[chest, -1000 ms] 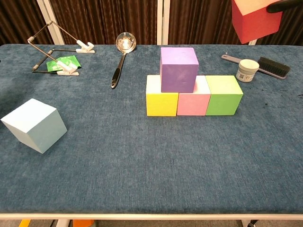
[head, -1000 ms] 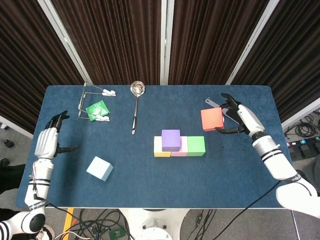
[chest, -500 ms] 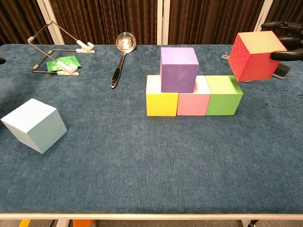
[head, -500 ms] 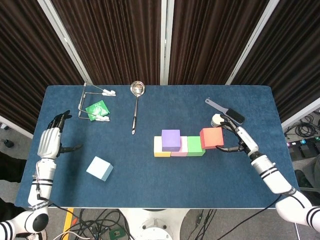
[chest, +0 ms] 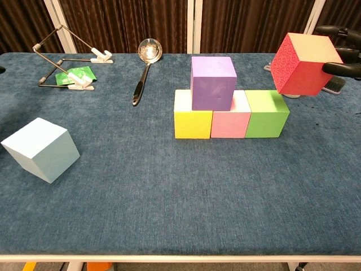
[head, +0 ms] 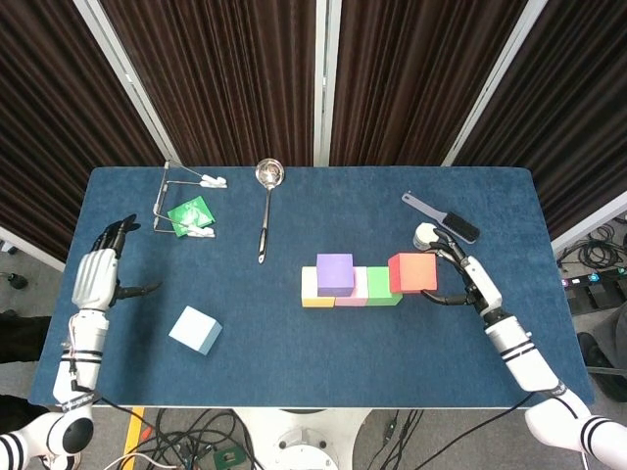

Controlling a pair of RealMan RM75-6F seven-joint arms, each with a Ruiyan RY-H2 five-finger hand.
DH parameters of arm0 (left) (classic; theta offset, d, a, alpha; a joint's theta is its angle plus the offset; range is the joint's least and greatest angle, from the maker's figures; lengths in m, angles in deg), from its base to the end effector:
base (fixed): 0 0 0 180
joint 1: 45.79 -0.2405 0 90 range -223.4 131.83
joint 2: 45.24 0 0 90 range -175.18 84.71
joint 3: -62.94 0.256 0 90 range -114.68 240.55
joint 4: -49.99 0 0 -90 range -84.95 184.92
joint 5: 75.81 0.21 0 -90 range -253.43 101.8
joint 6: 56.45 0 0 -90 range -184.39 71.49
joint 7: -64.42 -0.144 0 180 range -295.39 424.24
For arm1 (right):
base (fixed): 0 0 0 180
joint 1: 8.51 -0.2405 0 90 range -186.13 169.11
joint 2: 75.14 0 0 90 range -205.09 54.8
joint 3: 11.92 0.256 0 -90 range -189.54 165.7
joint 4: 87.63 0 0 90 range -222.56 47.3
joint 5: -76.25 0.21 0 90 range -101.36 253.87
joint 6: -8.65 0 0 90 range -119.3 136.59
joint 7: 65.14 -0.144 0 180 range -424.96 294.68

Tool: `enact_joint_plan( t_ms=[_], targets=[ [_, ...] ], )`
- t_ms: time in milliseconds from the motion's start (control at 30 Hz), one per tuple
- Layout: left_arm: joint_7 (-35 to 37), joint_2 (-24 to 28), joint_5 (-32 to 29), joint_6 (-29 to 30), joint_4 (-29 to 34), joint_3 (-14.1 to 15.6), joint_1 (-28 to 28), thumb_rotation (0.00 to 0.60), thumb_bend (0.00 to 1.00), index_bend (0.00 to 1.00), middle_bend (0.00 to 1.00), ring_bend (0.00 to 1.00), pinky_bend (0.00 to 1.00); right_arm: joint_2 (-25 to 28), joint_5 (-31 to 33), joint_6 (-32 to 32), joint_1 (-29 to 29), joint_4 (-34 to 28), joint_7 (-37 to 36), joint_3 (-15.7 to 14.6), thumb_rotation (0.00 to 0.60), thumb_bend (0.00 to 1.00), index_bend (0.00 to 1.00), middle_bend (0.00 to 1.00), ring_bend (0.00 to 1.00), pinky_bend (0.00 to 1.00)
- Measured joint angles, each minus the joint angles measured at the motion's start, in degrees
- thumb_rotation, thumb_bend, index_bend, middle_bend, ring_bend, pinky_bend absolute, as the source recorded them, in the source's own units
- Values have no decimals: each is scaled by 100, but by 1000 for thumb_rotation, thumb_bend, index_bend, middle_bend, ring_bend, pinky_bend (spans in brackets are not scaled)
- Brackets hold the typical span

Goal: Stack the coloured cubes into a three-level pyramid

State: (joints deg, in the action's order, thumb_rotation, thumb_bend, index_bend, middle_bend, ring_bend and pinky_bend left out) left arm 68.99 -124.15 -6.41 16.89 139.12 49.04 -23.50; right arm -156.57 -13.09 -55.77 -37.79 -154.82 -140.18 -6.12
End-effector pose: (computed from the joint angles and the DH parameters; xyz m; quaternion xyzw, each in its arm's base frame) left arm -0.2474 0.3019 0.0916 -0.5141 -0.4809 -0.5033 0.5011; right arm -0.2681 -0.3275 0.0613 0.4199 -0.6777 0.5812 0.1634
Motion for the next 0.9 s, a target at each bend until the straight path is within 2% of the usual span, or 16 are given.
enact_joint_plan(
  t_ms=[267, 467, 700, 900],
  targets=[
    [138, 27, -34, -88, -37, -8, -12, 600, 16, 57, 154, 43, 139, -25, 278, 243, -54, -246, 453, 49, 600, 131, 0, 614, 81, 0],
    [257, 14, -29, -137, -120, -11, -16, 600, 16, 57, 154, 43, 139, 97, 508, 594, -197, -696, 1039, 129, 600, 131, 0, 612, 81, 0],
    [472, 15, -55, -213, -219, -12, -45, 600, 16, 57, 154, 43, 139, 238, 1064, 1116, -364, -1190, 1794, 293, 600, 130, 0, 606, 76, 0],
    [661, 17, -45, -257, -319, -5, -76, 600, 16, 57, 154, 43, 139, 260, 1450, 1315, -410, -1511, 2233, 459, 600, 129, 0, 604, 76, 0]
  ],
)
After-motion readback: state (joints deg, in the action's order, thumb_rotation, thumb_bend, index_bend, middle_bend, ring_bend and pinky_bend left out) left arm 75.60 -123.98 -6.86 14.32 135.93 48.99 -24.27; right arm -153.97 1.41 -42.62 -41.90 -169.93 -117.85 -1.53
